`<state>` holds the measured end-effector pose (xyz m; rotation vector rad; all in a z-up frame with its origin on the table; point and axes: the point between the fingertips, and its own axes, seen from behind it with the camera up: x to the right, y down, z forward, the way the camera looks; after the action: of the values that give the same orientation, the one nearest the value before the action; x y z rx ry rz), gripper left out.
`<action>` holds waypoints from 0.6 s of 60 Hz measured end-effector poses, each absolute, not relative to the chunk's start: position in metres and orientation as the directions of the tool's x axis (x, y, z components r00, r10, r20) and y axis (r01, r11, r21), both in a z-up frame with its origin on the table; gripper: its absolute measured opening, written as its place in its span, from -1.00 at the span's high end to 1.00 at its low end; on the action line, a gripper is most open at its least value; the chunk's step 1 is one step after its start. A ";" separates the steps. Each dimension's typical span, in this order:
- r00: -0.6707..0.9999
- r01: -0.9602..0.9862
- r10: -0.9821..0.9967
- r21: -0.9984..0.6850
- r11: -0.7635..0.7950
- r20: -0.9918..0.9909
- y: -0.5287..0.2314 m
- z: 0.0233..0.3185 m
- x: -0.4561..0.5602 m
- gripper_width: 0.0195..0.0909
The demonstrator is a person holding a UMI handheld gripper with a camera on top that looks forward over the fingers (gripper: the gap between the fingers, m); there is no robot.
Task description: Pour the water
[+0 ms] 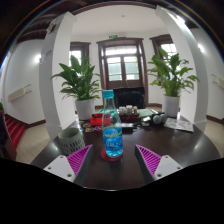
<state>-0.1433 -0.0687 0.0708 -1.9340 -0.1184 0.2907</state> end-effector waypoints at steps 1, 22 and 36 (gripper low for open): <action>0.968 -0.053 0.211 -0.927 -0.371 -0.140 -0.075 0.073 -0.141 -0.85; 0.997 -0.004 0.075 -0.945 -0.327 -0.030 -0.153 0.130 -0.120 -0.86; 0.996 0.003 0.081 -0.956 -0.295 -0.022 -0.167 0.149 -0.122 -0.84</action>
<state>-0.1217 -0.1666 0.1490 -1.8690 -0.0612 0.0763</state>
